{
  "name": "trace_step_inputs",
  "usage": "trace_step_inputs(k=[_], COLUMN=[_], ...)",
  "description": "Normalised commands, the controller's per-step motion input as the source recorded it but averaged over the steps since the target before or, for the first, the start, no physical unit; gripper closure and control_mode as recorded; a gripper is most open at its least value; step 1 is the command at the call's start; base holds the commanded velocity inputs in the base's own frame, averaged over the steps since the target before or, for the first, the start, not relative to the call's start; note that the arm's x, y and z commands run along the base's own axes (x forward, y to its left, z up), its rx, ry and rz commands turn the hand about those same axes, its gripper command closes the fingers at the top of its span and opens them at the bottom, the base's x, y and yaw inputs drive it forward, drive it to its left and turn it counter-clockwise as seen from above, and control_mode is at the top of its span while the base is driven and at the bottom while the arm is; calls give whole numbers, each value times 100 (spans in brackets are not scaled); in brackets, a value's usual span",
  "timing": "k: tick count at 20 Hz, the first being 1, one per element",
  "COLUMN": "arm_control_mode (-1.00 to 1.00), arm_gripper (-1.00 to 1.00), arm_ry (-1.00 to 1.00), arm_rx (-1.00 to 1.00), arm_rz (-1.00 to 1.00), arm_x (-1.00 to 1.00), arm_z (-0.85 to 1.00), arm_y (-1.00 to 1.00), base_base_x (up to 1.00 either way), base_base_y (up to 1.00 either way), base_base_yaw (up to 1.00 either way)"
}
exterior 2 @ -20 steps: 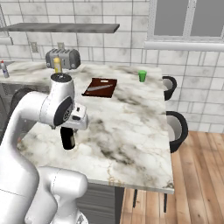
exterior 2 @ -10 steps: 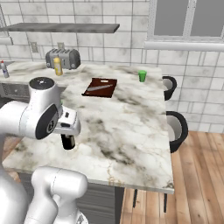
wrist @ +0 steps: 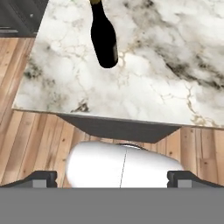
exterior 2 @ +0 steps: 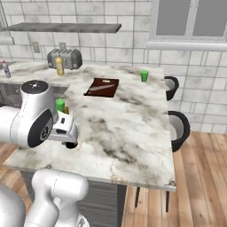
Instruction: Place the drinks on the dining counter in a tight cluster.
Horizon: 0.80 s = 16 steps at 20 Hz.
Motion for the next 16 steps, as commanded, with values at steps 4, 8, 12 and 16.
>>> trace_step_inputs(k=[4,8,12,16], arm_control_mode=[100,100,100,100], arm_gripper=[-100,-100,-100,-100], arm_ry=[0,0,0,0], arm_rx=[0,0,0,0], arm_rz=[0,0,0,0], arm_x=[0,0,0,0], arm_z=[0,0,0,0], arm_y=[0,0,0,0], base_base_x=[-94,-64,-25,-3], base_base_y=[3,80,100,100], base_base_yaw=[-1,-7,-8,-13])
